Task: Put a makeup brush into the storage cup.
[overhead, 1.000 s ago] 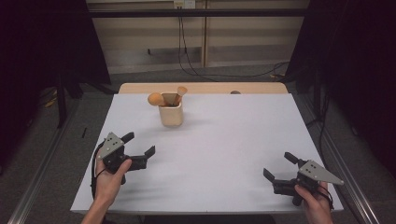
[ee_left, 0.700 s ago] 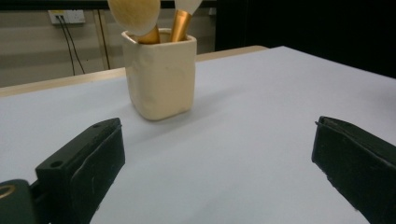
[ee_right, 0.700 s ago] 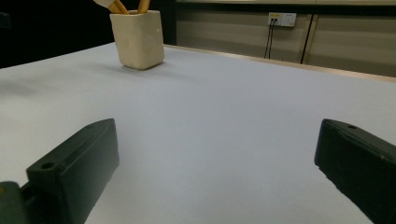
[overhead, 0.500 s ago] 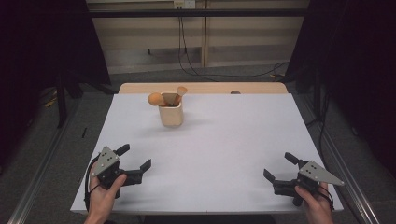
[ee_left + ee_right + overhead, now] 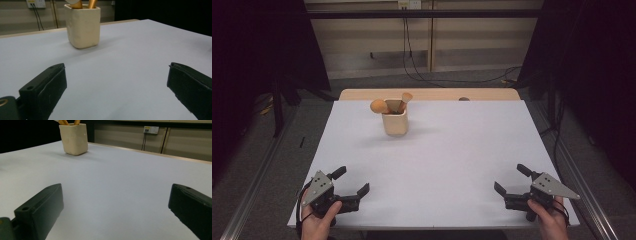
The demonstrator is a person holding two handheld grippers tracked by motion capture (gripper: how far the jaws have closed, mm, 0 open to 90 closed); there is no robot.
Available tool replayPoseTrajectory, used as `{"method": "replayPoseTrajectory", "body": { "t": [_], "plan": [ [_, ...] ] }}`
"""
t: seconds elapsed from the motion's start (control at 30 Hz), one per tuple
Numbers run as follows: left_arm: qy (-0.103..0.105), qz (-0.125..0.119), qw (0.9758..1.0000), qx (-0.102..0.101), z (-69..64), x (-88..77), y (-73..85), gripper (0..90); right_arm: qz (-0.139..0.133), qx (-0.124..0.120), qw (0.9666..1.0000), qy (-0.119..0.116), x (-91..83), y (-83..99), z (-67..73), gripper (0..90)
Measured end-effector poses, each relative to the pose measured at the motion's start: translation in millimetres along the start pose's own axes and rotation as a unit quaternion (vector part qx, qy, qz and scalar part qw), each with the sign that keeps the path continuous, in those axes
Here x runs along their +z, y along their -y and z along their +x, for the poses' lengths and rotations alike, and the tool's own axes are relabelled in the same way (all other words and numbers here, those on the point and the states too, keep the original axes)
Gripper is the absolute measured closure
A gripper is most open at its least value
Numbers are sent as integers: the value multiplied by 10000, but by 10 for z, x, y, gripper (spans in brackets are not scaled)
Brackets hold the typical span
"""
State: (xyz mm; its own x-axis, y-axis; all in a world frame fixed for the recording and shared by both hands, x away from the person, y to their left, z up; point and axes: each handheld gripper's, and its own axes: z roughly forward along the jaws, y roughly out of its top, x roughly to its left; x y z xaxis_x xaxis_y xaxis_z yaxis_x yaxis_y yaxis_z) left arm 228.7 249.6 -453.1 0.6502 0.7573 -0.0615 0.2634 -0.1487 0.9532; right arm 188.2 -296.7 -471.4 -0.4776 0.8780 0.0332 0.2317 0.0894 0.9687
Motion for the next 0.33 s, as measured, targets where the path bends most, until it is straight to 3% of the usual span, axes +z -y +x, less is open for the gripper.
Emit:
{"method": "replayPoseTrajectory", "body": {
  "t": [0.33],
  "plan": [
    [-90,-147,9998,-77,53,11,10,25,49,-42,10000,-54,13,13,9,0]
  ]
}}
